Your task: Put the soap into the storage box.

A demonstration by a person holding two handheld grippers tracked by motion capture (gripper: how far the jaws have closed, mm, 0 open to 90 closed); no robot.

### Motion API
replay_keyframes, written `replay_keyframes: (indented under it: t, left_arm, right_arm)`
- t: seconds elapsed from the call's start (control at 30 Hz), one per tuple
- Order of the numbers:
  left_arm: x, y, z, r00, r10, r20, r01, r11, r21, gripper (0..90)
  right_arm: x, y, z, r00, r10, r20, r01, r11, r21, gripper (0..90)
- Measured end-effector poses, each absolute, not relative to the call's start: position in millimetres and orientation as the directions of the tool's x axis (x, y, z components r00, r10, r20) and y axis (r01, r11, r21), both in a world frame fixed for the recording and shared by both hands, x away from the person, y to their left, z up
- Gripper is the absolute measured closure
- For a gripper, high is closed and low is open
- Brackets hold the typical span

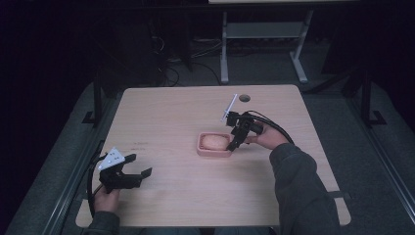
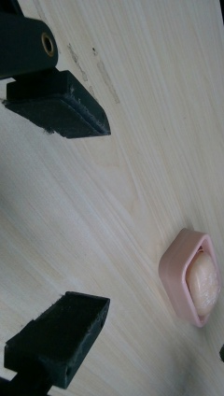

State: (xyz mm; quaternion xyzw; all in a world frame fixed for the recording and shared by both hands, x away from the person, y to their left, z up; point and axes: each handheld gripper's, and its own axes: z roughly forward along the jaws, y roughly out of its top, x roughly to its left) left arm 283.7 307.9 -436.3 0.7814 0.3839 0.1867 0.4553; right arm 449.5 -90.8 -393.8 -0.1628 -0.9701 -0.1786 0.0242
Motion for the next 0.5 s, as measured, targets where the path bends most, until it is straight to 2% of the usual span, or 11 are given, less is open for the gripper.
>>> replay_keyframes:
  t: [0.5]
  left_arm:
    - [284.1,307.9,-437.1,0.636,0.769,-0.06,0.435,-0.292,0.852,14.3]
  right_arm:
    - [439.7,-103.1,-396.0,-0.938,0.333,0.101,0.347,0.88,0.324,23.0]
